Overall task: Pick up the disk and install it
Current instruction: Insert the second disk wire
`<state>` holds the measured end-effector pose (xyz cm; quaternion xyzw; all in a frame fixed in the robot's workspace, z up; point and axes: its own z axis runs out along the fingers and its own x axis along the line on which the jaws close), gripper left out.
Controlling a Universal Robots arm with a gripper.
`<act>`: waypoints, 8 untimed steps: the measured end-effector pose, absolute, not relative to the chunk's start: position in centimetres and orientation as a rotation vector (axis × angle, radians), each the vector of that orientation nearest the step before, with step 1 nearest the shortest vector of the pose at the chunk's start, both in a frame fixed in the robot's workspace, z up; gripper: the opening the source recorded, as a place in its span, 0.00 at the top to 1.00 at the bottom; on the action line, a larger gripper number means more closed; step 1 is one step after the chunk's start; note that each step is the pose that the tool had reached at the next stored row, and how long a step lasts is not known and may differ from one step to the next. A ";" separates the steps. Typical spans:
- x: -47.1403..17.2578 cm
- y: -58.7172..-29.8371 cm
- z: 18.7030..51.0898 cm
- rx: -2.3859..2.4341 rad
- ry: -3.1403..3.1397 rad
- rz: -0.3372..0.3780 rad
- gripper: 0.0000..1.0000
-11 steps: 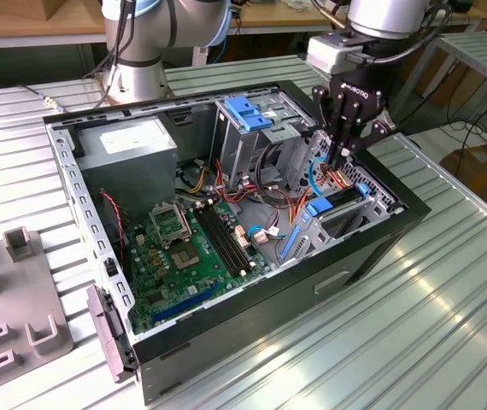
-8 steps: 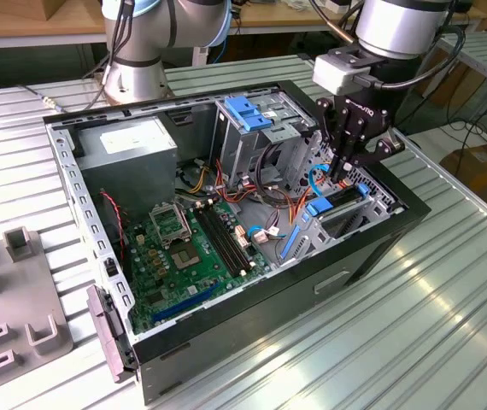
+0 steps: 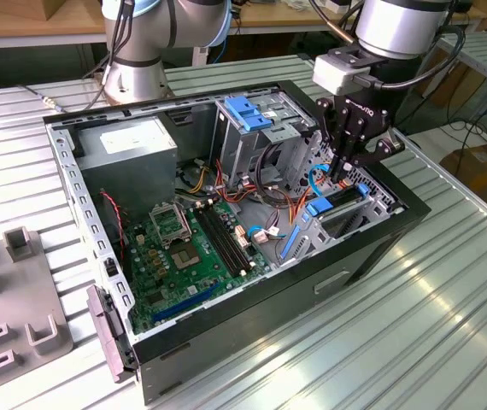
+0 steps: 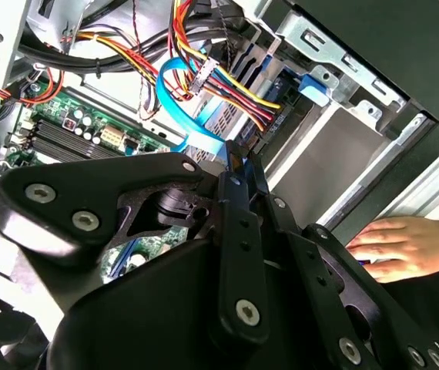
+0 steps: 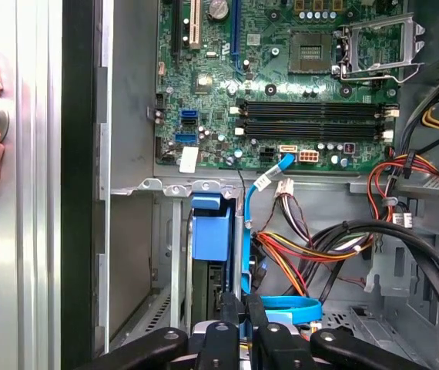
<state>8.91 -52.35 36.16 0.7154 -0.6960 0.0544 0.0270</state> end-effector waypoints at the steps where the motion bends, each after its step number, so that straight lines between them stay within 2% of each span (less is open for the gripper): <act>1: 8.9 -52.4 36.2 2.211 -2.151 0.171 0.84; 8: 8.6 -52.4 36.2 2.234 -2.181 0.216 0.84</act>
